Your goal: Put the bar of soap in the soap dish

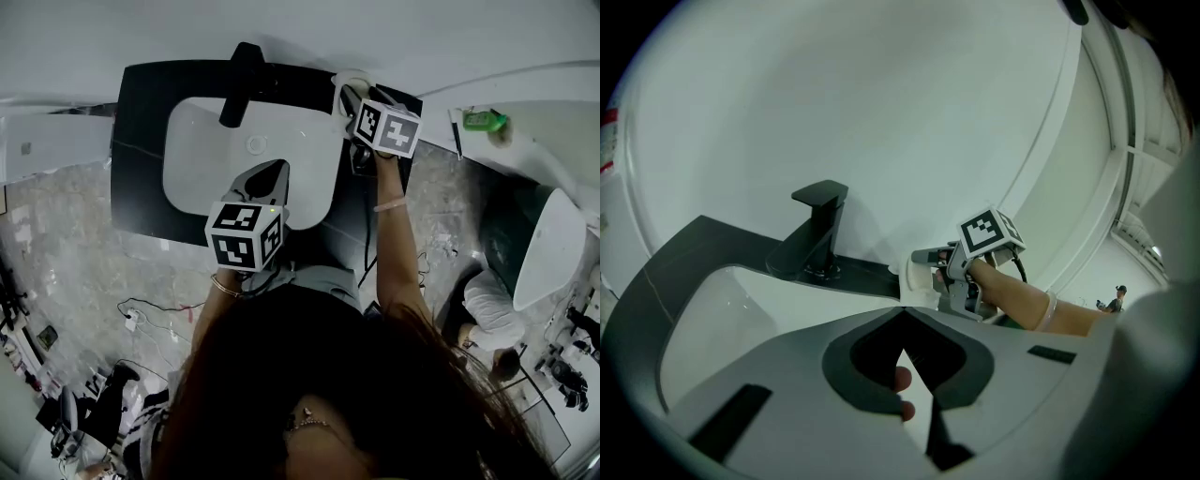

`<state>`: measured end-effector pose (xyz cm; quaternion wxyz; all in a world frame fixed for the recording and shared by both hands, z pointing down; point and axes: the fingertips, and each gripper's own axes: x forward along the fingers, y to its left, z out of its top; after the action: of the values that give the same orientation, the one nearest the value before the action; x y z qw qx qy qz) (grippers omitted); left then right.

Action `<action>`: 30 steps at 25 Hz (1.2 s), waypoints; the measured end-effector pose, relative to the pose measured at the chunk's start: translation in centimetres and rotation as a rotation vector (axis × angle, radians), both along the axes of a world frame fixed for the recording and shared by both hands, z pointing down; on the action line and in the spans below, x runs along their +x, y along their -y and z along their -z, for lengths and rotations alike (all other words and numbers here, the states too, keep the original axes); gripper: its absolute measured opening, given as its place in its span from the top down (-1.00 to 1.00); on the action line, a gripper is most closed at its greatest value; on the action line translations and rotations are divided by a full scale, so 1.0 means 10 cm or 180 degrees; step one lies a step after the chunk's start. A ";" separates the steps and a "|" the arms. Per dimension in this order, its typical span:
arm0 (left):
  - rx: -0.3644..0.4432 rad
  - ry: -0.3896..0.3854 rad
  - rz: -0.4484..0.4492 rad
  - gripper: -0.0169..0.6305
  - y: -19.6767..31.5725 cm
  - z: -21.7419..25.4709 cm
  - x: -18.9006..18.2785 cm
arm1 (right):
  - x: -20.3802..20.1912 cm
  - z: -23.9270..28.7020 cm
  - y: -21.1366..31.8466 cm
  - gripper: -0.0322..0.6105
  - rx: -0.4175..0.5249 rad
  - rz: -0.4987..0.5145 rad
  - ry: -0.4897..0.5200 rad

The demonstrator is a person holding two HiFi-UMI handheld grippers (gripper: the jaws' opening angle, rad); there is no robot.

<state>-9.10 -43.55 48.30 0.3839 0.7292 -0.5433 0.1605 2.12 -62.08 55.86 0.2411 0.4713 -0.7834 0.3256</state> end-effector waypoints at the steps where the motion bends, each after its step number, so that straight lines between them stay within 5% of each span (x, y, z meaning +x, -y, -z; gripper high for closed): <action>1: -0.0002 -0.0001 -0.0009 0.96 0.00 0.00 0.01 | 0.01 0.01 0.01 0.08 0.0010 0.0001 -0.0005; 13: 0.0087 -0.0010 -0.0099 0.96 0.02 0.11 0.05 | 0.07 0.27 -0.08 0.10 0.0100 -0.0007 0.0008; 20: 0.0252 -0.0015 -0.0168 0.96 0.04 0.26 0.08 | 0.23 0.63 -0.35 0.55 0.0282 0.0022 -0.0159; 30: 0.0531 0.0028 -0.0346 0.96 -0.12 0.54 0.18 | 0.32 0.98 -1.07 0.79 0.0251 -0.0096 0.0205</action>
<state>-7.26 -42.39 42.89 0.3102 0.7863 -0.5161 0.1385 5.28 -51.40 46.01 0.1920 0.4814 -0.7959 0.3131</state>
